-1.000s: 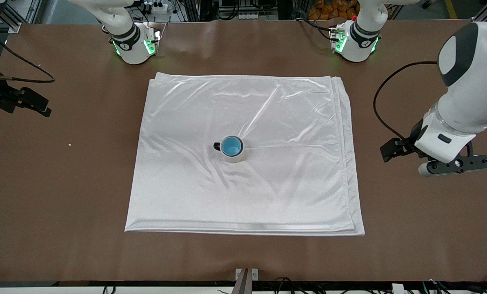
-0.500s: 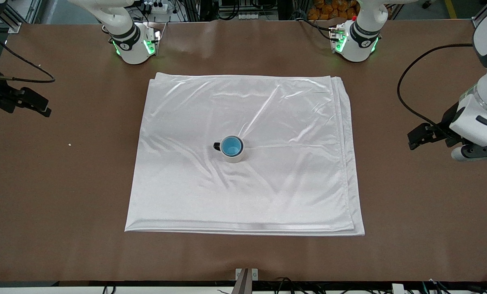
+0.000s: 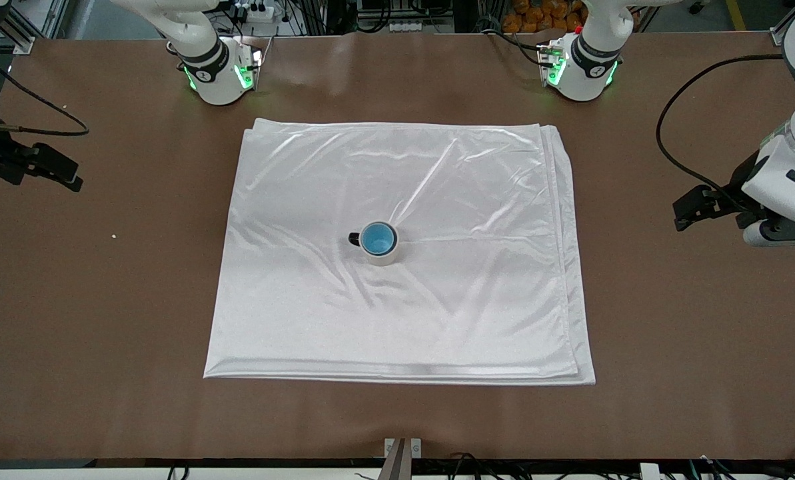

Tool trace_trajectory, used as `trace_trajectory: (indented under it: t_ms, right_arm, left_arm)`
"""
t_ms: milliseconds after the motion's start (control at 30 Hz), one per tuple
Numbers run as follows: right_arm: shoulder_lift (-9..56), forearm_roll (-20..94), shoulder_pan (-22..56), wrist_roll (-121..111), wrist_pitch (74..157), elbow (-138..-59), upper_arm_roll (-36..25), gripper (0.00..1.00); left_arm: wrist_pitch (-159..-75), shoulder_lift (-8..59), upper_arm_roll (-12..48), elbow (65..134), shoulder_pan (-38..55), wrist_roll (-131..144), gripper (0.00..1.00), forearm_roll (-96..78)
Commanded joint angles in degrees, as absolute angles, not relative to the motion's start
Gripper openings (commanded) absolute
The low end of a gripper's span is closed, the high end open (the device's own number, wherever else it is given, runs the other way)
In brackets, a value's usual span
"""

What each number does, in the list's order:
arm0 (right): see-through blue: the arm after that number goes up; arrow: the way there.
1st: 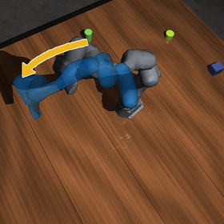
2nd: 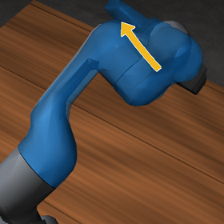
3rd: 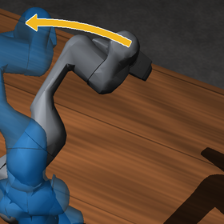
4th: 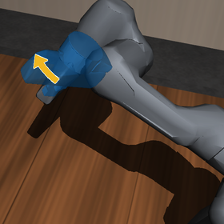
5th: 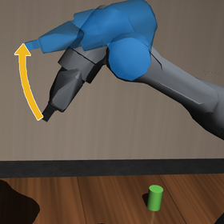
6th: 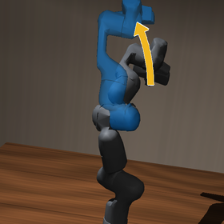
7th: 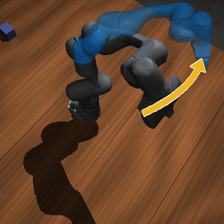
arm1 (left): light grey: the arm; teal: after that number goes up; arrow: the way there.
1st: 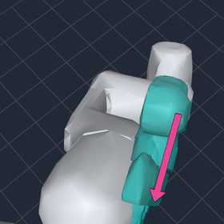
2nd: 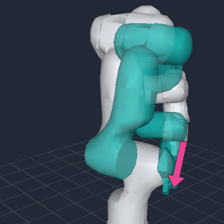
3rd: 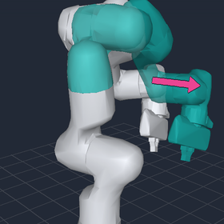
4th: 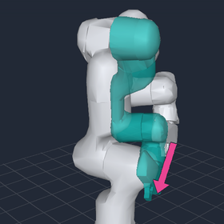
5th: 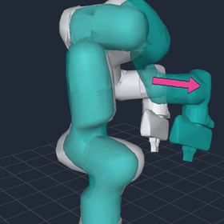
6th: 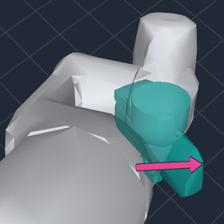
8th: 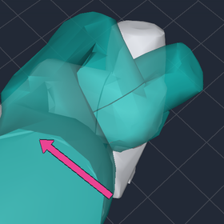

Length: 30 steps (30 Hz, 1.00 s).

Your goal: Place blue cup into white mug on cloth

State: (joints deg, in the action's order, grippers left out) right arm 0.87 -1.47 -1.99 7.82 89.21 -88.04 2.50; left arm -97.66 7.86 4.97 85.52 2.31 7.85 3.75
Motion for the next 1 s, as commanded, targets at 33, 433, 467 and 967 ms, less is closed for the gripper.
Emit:
trace_trajectory:
  t_ms: [33, 433, 467, 967]
  right_arm:
    - [2.81, -1.23, -2.46, 7.74, 89.12, -86.40, 3.25, 1.00]
    - [2.55, -1.14, -3.52, 2.37, 88.59, -86.31, 3.08, 1.00]
    - [2.37, -1.06, -3.60, 2.29, 88.51, -86.40, 3.08, 1.00]
    - [2.02, -1.14, -4.13, 2.64, 87.28, -86.31, 2.99, 1.00]
  left_arm:
    - [-97.38, 6.33, 5.01, 86.92, 1.49, 5.89, 1.00, 2.37]
    - [-97.21, 6.15, 5.01, 86.57, 1.41, 9.31, 1.00, 1.67]
    - [-97.21, 6.15, 5.01, 86.57, 1.32, 9.49, 1.00, 1.67]
    - [-96.68, 6.24, 5.01, 86.48, 0.44, 9.49, 1.00, 1.67]
